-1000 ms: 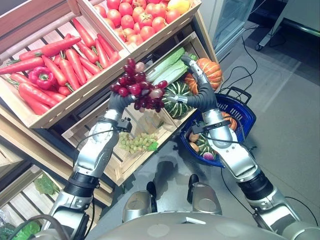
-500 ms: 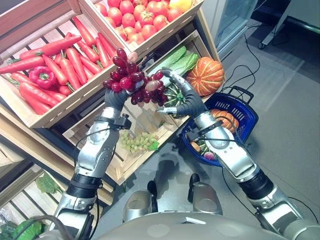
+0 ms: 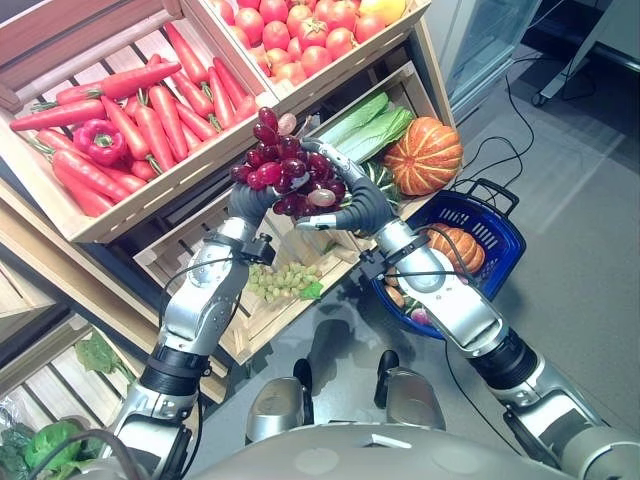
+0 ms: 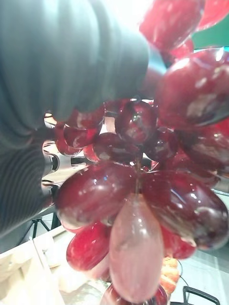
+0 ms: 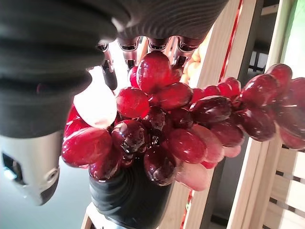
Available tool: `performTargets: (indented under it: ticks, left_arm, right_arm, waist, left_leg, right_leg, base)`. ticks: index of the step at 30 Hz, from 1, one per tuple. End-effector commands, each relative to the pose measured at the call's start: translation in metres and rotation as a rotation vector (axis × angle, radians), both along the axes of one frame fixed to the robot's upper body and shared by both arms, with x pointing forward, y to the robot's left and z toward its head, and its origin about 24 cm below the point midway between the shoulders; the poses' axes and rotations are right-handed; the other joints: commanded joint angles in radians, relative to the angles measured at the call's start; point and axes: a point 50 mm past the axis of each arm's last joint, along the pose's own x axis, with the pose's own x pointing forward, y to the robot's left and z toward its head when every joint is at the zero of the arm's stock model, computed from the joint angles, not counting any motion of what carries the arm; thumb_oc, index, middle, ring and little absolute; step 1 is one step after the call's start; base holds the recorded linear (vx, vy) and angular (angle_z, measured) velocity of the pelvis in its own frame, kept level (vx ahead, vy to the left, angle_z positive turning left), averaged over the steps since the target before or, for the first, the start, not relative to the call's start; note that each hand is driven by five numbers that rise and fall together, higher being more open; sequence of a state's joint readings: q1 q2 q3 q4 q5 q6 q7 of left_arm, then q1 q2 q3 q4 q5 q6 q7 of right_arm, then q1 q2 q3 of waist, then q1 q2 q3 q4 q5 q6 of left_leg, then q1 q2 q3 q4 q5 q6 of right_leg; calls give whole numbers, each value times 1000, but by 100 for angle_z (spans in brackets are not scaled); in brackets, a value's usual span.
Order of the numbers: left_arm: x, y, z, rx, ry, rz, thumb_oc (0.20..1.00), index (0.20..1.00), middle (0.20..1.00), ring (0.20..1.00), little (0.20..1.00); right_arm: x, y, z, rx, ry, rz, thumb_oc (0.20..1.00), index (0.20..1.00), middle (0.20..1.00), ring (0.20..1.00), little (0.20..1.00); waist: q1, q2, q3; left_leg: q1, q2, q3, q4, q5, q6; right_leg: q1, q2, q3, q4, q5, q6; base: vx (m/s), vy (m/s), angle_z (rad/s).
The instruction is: Pick up fruits and vegetables into the basket
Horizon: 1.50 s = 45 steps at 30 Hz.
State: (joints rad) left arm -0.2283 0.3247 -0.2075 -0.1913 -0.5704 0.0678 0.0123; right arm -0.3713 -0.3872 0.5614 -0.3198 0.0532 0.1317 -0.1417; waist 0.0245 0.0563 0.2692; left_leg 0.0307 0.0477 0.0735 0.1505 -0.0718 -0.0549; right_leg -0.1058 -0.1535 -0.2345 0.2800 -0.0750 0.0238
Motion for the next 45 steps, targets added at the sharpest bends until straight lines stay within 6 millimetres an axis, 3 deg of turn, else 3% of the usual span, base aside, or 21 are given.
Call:
performTargets:
  ticks: [1, 10, 17, 24, 25, 26, 45]
  left_arm:
    - [-16, -27, 65, -67, -287, -174, 200, 200, 200, 200, 200]
    - [-18, -30, 72, -87, -319, -157, 200, 200, 200, 200, 200]
    - [-20, -14, 77, -191, -339, -64, 200, 200, 200, 200, 200]
    - [-23, -6, 78, -258, -340, -41, 200, 200, 200, 200, 200]
    - [-23, -5, 78, -267, -337, -42, 200, 200, 200, 200, 200]
    - [-22, -5, 78, -271, -336, -43, 200, 200, 200, 200, 200]
    - [-21, -9, 77, -380, -251, -115, 200, 200, 200, 200, 200]
  right_arm:
    - [-13, 24, 37, 141, -127, 126, 1000, 1000, 1000, 1000, 1000]
    - [-18, 31, 43, 183, -164, 179, 1000, 1000, 1000, 1000, 1000]
    - [-23, 15, 49, 281, -215, 108, 1000, 1000, 1000, 1000, 1000]
    - [-29, 9, 46, 254, -238, 120, 1000, 1000, 1000, 1000, 1000]
    - [-29, 9, 46, 243, -242, 123, 401, 401, 401, 401, 401]
    - [-29, 10, 46, 238, -246, 124, 200, 200, 200, 200, 200]
    - [-30, 14, 48, 160, -325, 143, 200, 200, 200, 200, 200]
  waist:
    - [-4, -44, -15]
    - [6, -48, -20]
    - [-2, -44, -20]
    - [-8, -41, -10]
    - [-8, -40, -9]
    - [-8, -41, -9]
    - [-3, -45, -12]
  left_leg:
    - [1, -16, 18, 67, -82, 37]
    - [8, -16, 19, 58, -79, 39]
    - [9, -16, 22, 55, -79, 40]
    - [2, -17, 20, 55, -77, 39]
    - [1, -17, 20, 57, -77, 39]
    - [1, -17, 20, 57, -77, 39]
    - [4, -17, 15, 58, -77, 40]
  right_leg:
    - [127, -60, 54, -65, -33, 107]
    - [137, -61, 50, -74, -29, 108]
    - [132, -61, 51, -72, -28, 111]
    - [124, -62, 53, -68, -30, 109]
    - [124, -62, 52, -67, -30, 109]
    - [125, -63, 51, -67, -30, 109]
    - [130, -62, 51, -66, -33, 108]
  base:
    - [0, 0, 0]
    - [0, 0, 0]
    - [0, 0, 0]
    - [0, 0, 0]
    - [0, 0, 0]
    - [0, 0, 0]
    - [0, 0, 0]
